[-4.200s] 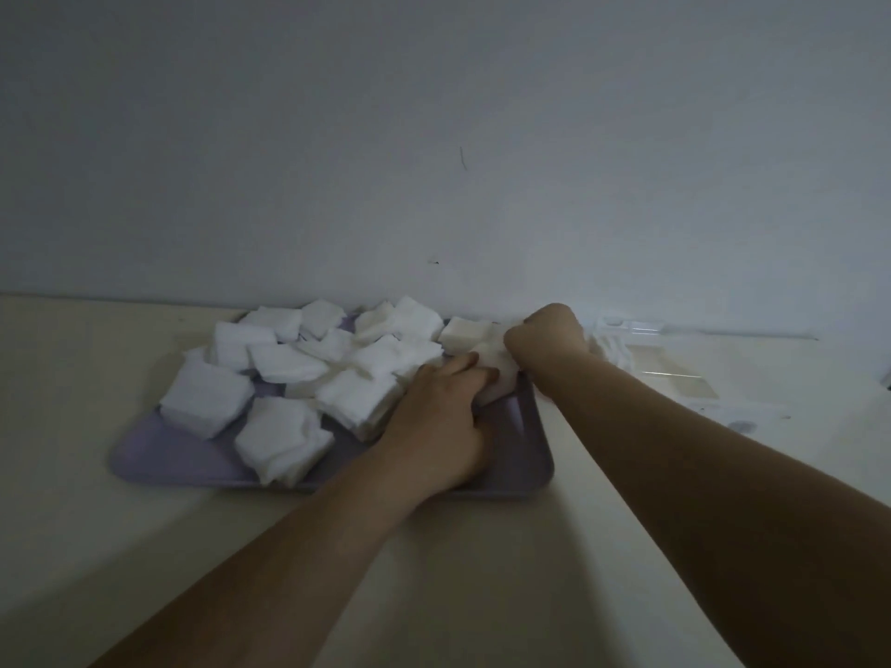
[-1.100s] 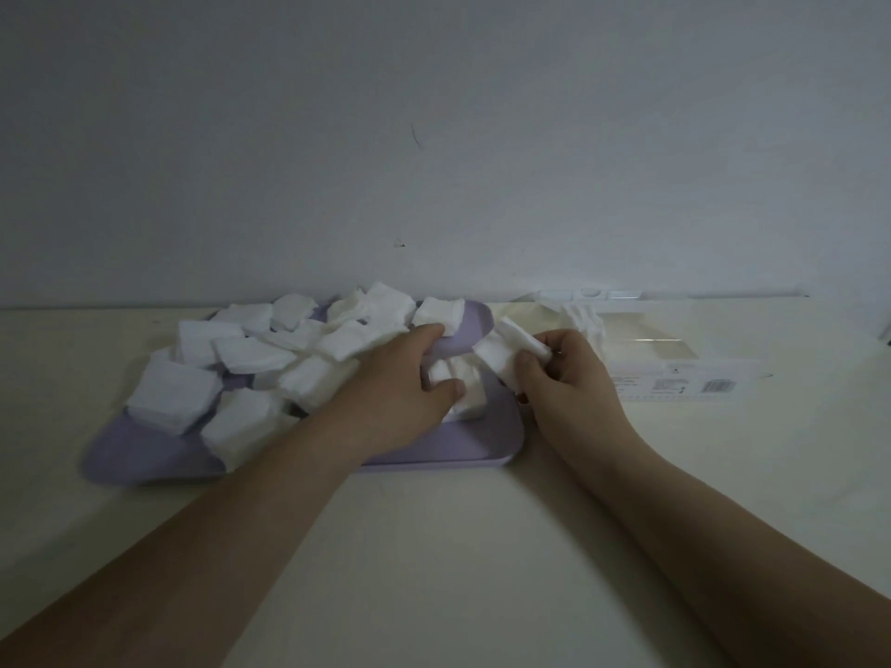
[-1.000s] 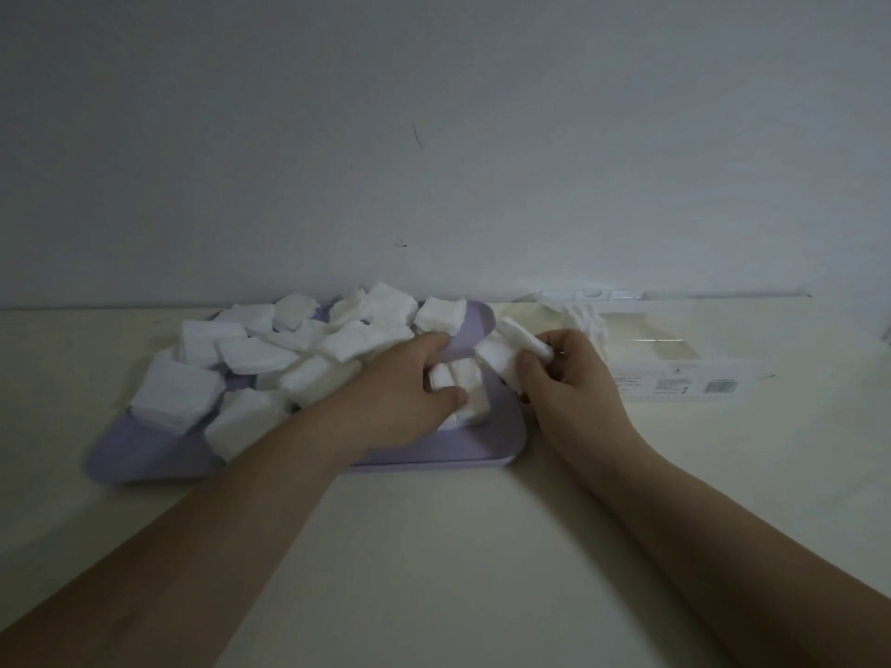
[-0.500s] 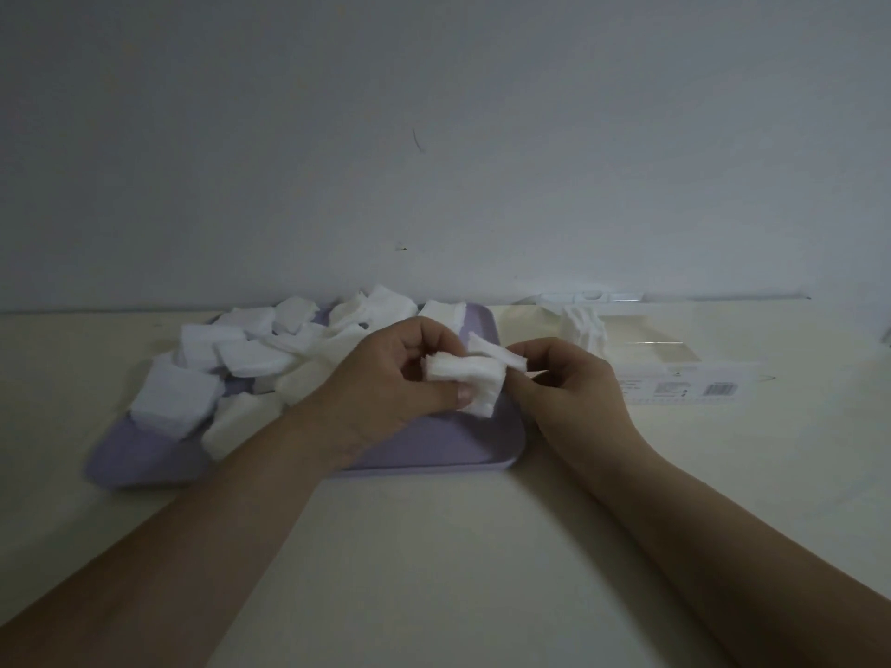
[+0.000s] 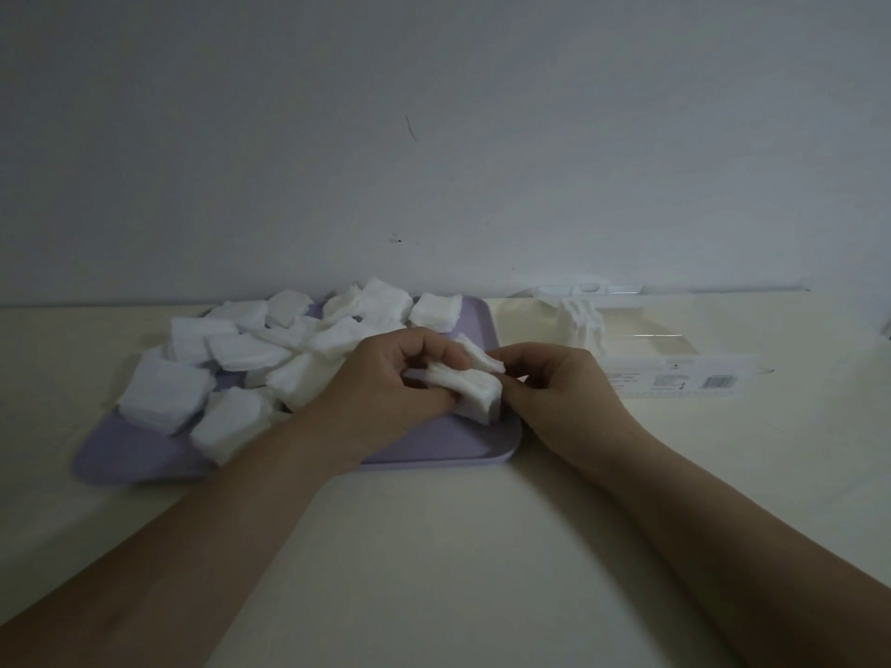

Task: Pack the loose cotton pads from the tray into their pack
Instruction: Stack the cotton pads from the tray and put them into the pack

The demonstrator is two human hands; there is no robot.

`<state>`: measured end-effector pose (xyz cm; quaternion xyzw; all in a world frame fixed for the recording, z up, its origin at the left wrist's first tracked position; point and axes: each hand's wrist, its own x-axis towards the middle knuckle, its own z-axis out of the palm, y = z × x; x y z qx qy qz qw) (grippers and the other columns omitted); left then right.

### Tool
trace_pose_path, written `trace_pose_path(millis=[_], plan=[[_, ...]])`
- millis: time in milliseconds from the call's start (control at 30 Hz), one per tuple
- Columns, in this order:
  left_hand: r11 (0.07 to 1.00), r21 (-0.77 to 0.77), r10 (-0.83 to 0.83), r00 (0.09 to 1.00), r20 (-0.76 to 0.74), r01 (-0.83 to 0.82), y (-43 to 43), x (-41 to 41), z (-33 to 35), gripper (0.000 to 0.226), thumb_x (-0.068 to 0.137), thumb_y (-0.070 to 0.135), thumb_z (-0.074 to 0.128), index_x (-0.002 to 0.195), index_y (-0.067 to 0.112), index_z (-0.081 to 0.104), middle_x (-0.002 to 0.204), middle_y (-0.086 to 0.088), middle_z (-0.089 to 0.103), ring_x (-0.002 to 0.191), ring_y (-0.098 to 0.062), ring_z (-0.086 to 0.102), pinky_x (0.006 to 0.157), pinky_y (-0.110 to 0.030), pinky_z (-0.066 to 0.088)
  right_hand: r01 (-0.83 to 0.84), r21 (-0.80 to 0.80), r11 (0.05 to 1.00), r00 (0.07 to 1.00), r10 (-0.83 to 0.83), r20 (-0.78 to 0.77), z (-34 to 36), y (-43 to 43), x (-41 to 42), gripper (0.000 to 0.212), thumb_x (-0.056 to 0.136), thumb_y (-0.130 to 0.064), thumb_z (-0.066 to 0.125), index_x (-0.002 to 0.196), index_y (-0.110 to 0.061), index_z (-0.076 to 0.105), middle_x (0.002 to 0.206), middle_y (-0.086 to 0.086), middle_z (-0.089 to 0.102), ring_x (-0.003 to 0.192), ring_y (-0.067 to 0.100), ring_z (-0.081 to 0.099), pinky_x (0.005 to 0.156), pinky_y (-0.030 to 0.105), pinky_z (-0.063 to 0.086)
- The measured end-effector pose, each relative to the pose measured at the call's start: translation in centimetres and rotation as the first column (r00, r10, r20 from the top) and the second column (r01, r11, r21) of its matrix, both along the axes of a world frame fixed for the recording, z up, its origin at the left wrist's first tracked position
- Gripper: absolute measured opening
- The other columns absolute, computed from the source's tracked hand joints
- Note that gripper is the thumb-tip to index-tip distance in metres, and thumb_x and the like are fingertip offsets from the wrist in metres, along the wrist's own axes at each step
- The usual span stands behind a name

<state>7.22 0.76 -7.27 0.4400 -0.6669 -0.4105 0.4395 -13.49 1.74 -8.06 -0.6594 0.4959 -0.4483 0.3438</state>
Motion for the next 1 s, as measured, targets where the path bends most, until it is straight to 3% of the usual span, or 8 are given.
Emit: trace_pose_path(millis=[167, 333, 400, 533, 633, 733, 800, 1000], plan=[[0.996, -0.011, 0.083, 0.996, -0.016, -0.084, -0.28, 0.05, -0.32, 0.035, 0.075, -0.009, 0.082, 0.090, 0.022, 0.076, 0.099, -0.003, 0.079, 0.099, -0.022, 0.074, 0.095, -0.043, 0.057, -0.018, -0.045, 0.999, 0.996, 0.014, -0.085, 0.14, 0.11, 0.12, 0.026, 0.093, -0.007, 0.065, 0.104, -0.026, 0.080, 0.081, -0.014, 0.076, 0.055, 0.008, 0.056, 0.058, 0.015, 0.046], [0.995, 0.016, 0.101, 0.993, -0.057, -0.100, -0.41, -0.16, -0.36, 0.035, 0.077, -0.013, 0.076, 0.089, 0.020, 0.077, 0.096, -0.011, 0.079, 0.088, -0.021, 0.070, 0.094, -0.048, 0.056, -0.117, 0.040, 0.992, 0.993, 0.117, -0.008, 0.34, -0.15, -0.46, 0.033, 0.085, 0.005, 0.070, 0.109, -0.017, 0.077, 0.057, -0.022, 0.063, 0.046, -0.001, 0.045, 0.051, 0.010, 0.036], [0.995, 0.027, 0.102, 0.993, -0.064, -0.100, -0.34, -0.26, -0.27, 0.035, 0.077, -0.013, 0.077, 0.091, 0.019, 0.076, 0.095, -0.008, 0.080, 0.089, -0.019, 0.074, 0.092, -0.040, 0.058, -0.133, 0.033, 0.991, 0.991, 0.133, -0.008, 0.43, -0.22, -0.43, 0.028, 0.086, -0.003, 0.076, 0.108, -0.020, 0.078, 0.077, -0.016, 0.074, 0.055, -0.001, 0.056, 0.060, 0.015, 0.046], [0.995, 0.046, 0.097, 0.991, -0.089, -0.093, -0.43, -0.19, -0.24, 0.035, 0.080, -0.015, 0.071, 0.097, 0.016, 0.076, 0.097, -0.008, 0.080, 0.098, -0.025, 0.075, 0.091, -0.032, 0.059, -0.125, 0.023, 0.992, 0.991, 0.123, 0.049, 0.06, -0.52, -0.62, 0.024, 0.090, -0.005, 0.073, 0.108, -0.021, 0.077, 0.100, 0.002, 0.080, 0.095, 0.032, 0.075, 0.095, 0.051, 0.057], [0.994, 0.054, 0.096, 0.990, -0.100, -0.091, -0.54, 0.01, -0.22, 0.039, 0.080, -0.013, 0.071, 0.105, 0.017, 0.072, 0.104, -0.010, 0.078, 0.102, -0.026, 0.074, 0.094, -0.035, 0.059, -0.127, 0.010, 0.992, 0.991, 0.127, 0.031, -0.07, -0.57, -0.65, 0.025, 0.093, -0.002, 0.068, 0.110, -0.019, 0.076, 0.102, -0.001, 0.080, 0.100, 0.027, 0.075, 0.097, 0.044, 0.057], [0.995, 0.034, 0.094, 0.990, -0.104, -0.091, -0.63, 0.15, -0.25, 0.038, 0.080, -0.010, 0.073, 0.102, 0.020, 0.071, 0.103, -0.009, 0.078, 0.101, -0.024, 0.074, 0.094, -0.040, 0.059, -0.101, -0.019, 0.995, 0.994, 0.100, -0.052, 0.01, -0.36, -0.41, 0.023, 0.092, -0.010, 0.073, 0.110, -0.024, 0.076, 0.095, -0.007, 0.079, 0.066, 0.010, 0.068, 0.067, 0.029, 0.057], [0.997, -0.016, 0.076, 0.994, -0.079, -0.078, -0.62, 0.05, -0.31, 0.042, 0.078, -0.010, 0.075, 0.096, 0.028, 0.075, 0.108, -0.005, 0.077, 0.105, -0.022, 0.072, 0.094, -0.035, 0.057, -0.085, -0.045, 0.995, 0.993, 0.081, -0.088, 0.02, -0.24, -0.23, 0.021, 0.090, -0.014, 0.076, 0.110, -0.022, 0.076, 0.087, -0.008, 0.076, 0.051, -0.002, 0.054, 0.054, 0.011, 0.041], [0.987, -0.158, -0.002, 0.998, 0.066, 0.012, -0.65, -0.27, -0.43, 0.061, 0.083, -0.008, 0.071, 0.096, 0.051, 0.078, 0.142, 0.023, 0.055, 0.132, 0.008, 0.048, 0.098, -0.016, 0.051, -0.053, -0.063, 0.997, 0.997, 0.048, -0.066, 0.22, 0.09, 0.02, 0.019, 0.089, -0.006, 0.072, 0.106, -0.015, 0.076, 0.084, -0.006, 0.073, 0.047, -0.003, 0.052, 0.052, 0.006, 0.037]])
